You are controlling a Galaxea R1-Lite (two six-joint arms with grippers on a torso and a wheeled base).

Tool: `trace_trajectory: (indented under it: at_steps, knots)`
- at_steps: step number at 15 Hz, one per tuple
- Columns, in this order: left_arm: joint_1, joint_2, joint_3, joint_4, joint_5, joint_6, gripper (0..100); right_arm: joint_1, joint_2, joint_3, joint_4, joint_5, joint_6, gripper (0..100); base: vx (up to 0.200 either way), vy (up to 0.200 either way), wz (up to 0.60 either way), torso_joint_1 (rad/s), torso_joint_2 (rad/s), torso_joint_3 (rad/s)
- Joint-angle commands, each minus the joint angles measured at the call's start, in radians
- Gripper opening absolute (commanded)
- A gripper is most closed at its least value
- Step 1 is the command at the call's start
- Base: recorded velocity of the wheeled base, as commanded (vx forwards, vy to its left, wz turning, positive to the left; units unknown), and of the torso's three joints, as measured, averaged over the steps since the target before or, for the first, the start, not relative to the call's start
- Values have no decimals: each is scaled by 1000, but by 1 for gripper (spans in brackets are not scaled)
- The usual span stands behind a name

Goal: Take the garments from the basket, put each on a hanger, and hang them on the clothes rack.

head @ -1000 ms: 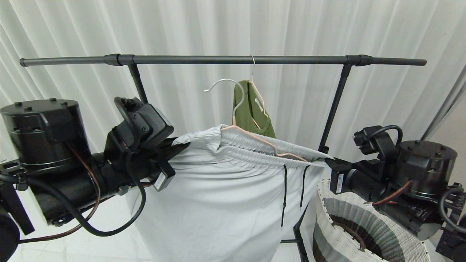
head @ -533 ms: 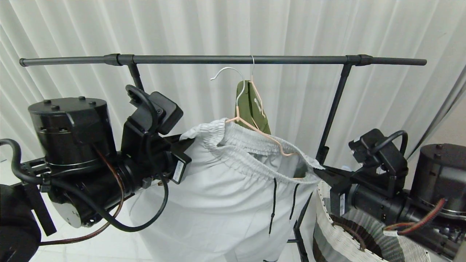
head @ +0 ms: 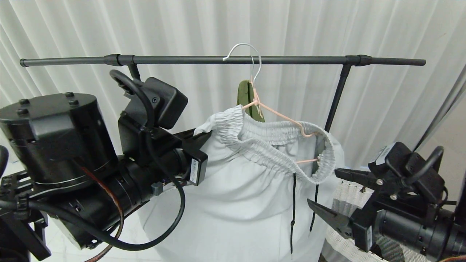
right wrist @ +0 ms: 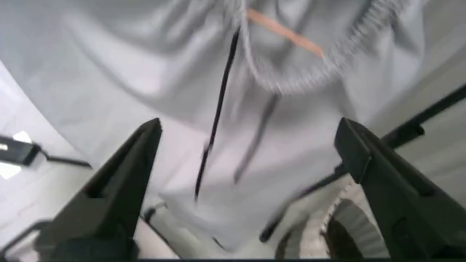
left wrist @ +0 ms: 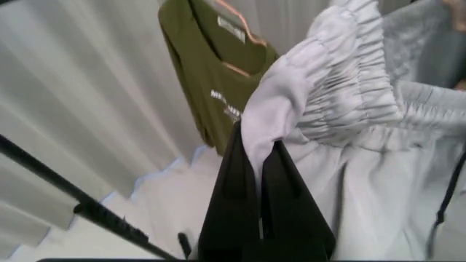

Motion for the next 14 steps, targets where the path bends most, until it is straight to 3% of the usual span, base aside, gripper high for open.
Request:
trace_trajectory:
  at_steps: [1, 3, 4, 7, 9, 14]
  knots:
    - [-4, -3, 11, -18, -1, 3, 0, -23, -105, -2, 79, 6, -7, 100, 0, 0, 0, 0, 0, 0]
    - [-4, -1, 22, -35, -7, 7, 0, -83, -159, -39, 181, 55, -33, 100, 0, 0, 0, 0, 0, 0]
    - [-4, -4, 45, -54, -35, 11, 0, -146, -173, -77, 246, 123, -70, 100, 0, 0, 0, 0, 0, 0]
    - [11, -17, 106, -143, -195, 107, 0, -301, -148, -205, 365, 325, -171, 100, 0, 0, 0, 0, 0, 0]
    - [13, -15, 109, -147, -231, 119, 0, -321, -96, -294, 424, 384, -203, 100, 0, 0, 0, 0, 0, 0]
    - [13, -15, 108, -158, -235, 126, 0, -307, 70, -450, 467, 477, -231, 100, 0, 0, 0, 0, 0, 0]
